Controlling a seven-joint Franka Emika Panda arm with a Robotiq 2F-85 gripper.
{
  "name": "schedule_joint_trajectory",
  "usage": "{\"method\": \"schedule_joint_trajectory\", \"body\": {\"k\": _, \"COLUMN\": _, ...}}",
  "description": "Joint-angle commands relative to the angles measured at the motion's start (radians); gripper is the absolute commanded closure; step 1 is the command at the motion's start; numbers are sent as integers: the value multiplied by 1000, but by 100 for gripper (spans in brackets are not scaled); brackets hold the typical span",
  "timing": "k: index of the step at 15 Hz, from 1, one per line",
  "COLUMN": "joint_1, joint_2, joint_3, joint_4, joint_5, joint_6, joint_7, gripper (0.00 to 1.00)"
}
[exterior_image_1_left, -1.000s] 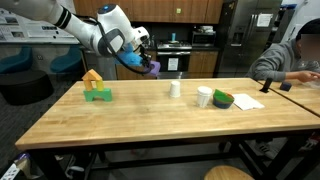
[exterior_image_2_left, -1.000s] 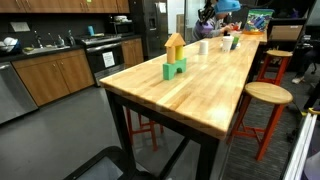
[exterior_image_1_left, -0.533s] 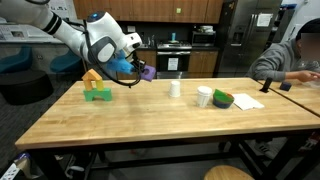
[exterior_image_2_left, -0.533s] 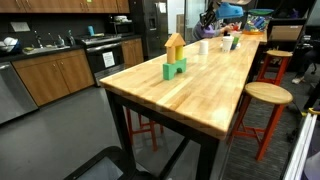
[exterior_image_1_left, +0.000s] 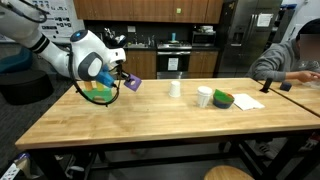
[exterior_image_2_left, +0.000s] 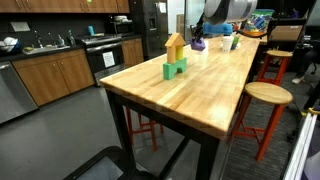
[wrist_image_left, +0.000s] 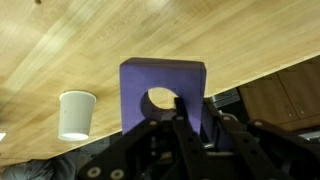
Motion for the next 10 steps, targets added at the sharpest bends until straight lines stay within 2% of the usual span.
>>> {"method": "schedule_joint_trajectory", "body": {"k": 1, "joint_1": 73, "joint_2": 23, "joint_3": -79, "joint_4": -32, "joint_5": -88, "joint_6": 21, "joint_7": 122, "gripper": 95}}
{"method": "schedule_joint_trajectory", "body": {"k": 2, "joint_1": 96, "joint_2": 24, "joint_3": -102, "joint_4": -38, "joint_5": -108, "joint_6": 20, "joint_7": 145, "gripper": 95}}
{"method": "schedule_joint_trajectory", "body": {"k": 4, "joint_1": 157, "joint_2": 32, "joint_3": -193, "joint_4": -33, "joint_5": -162, "joint_6": 38, "joint_7": 217, "gripper": 95}}
{"method": "schedule_joint_trajectory", "body": {"k": 7, "joint_1": 268, "joint_2": 63, "joint_3": -359, "joint_4": 6, "joint_5": -190, "joint_6": 100, "joint_7": 284, "gripper": 95}}
{"method": "schedule_joint_trajectory", "body": {"k": 10, "joint_1": 424, "joint_2": 128, "joint_3": -540, "joint_4": 40, "joint_5": -86, "joint_6": 187, "joint_7": 243, "gripper": 95}}
